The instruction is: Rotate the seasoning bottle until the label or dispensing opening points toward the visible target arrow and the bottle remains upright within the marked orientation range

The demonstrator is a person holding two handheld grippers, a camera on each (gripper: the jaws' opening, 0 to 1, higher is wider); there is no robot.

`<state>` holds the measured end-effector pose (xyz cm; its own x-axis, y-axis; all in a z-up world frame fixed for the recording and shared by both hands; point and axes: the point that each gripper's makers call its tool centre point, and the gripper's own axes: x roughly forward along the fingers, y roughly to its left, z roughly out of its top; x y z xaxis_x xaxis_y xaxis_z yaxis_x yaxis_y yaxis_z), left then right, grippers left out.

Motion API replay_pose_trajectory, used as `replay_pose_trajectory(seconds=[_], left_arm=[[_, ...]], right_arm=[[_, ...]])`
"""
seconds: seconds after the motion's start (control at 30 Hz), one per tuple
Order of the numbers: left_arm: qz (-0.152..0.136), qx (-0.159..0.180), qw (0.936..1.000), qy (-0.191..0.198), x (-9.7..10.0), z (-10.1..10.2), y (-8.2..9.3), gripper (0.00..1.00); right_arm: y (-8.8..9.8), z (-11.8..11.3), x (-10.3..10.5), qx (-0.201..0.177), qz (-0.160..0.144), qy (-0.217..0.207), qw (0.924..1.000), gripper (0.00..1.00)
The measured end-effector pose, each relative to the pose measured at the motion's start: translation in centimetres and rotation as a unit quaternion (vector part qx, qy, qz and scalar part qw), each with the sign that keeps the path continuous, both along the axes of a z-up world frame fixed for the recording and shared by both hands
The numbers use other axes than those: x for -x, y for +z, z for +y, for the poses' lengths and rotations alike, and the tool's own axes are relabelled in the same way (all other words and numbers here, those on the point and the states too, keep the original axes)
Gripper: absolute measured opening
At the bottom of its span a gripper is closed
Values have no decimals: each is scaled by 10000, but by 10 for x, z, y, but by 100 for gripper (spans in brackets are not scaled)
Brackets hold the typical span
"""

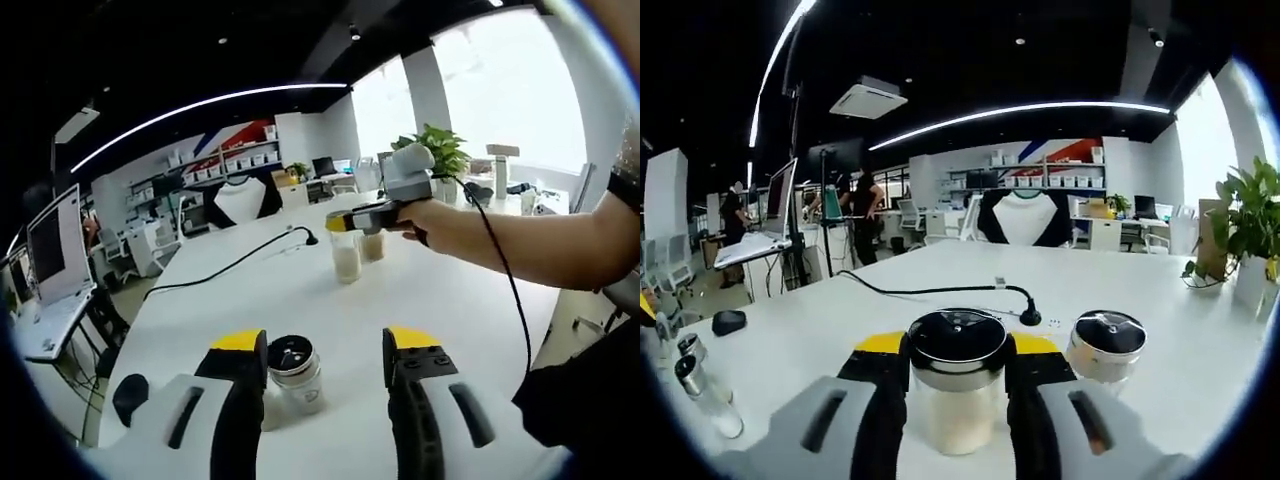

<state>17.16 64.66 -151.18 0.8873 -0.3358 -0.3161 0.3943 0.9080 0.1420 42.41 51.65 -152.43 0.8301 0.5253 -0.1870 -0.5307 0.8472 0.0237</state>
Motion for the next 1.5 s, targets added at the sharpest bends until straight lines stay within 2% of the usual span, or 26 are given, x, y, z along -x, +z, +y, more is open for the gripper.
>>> replay_pose_trajectory(seconds=[0.2, 0.27, 0.37, 0.53, 0.63, 0.83, 0.93, 0.97, 1.03, 1.07, 1.1, 1.13, 1.17, 1.2, 1.3, 1.33, 1.37, 1.43, 1.5], left_arm=[[-78, 129, 9996, -254, -1, -24, 4, 49], [-76, 285, 9988, -393, -3, -35, 4, 50], [-66, 417, 9974, -589, -5, -52, 3, 51], [59, 605, 9951, -776, -3, -69, -5, 53], [133, 676, 9938, -871, -1, -78, -10, 53], [243, 577, 9927, -1028, -3, -91, -20, 53], [225, 529, 9900, -1290, -6, -103, -18, 53], [215, 546, 9894, -1330, -7, -105, -17, 53], [214, 661, 9836, -1667, -4, -116, -13, 52], [147, 709, 9788, -1916, -1, -125, -8, 51], [112, 769, 9764, -2016, 1, -129, -5, 51], [118, 785, 9693, -2328, 7, -137, -3, 50], [97, 781, 9653, -2491, 11, -142, -1, 50], [-29, 718, 9653, -2509, 10, -142, 3, 50], [-51, 706, 9625, -2620, 15, -145, 6, 47], [-47, 815, 9613, -2631, 16, -147, 8, 46], [-90, 789, 9622, -2606, 16, -147, 10, 46], [-259, 595, 9679, -2429, 14, -147, 13, 45], [-255, 545, 9731, -2223, 12, -145, 13, 45]], right_arm=[[8, 1, 48, -64, -9, 361, 9993, 34], [10, 0, 61, -120, 3, 433, 9990, 34], [18, 0, 95, -283, 29, 667, 9974, 34], [26, 3, 146, -388, 51, 998, 9942, 34], [29, 5, 167, -466, 84, 1125, 9925, 34], [36, 9, 206, -762, 213, 1437, 9864, 34], [47, 13, 232, -903, 246, 1798, 9792, 34], [50, 14, 237, -931, 260, 1888, 9772, 34], [55, 15, 245, -978, 265, 2020, 9741, 34], [61, 16, 255, -1030, 269, 2211, 9694, 34], [63, 16, 257, -1036, 268, 2252, 9684, 34], [67, 16, 264, -1046, 256, 2384, 9652, 34], [72, 16, 268, -1058, 244, 2464, 9631, 34], [74, 16, 272, -1038, 211, 2534, 9615, 34], [80, 14, 278, -989, 147, 2645, 9592, 34], [81, 13, 279, -975, 114, 2635, 9596, 34], [81, 11, 278, -993, 103, 2631, 9596, 34], [84, 11, 279, -1003, -6, 2633, 9595, 35], [87, 12, 278, -887, -203, 2483, 9644, 35]])
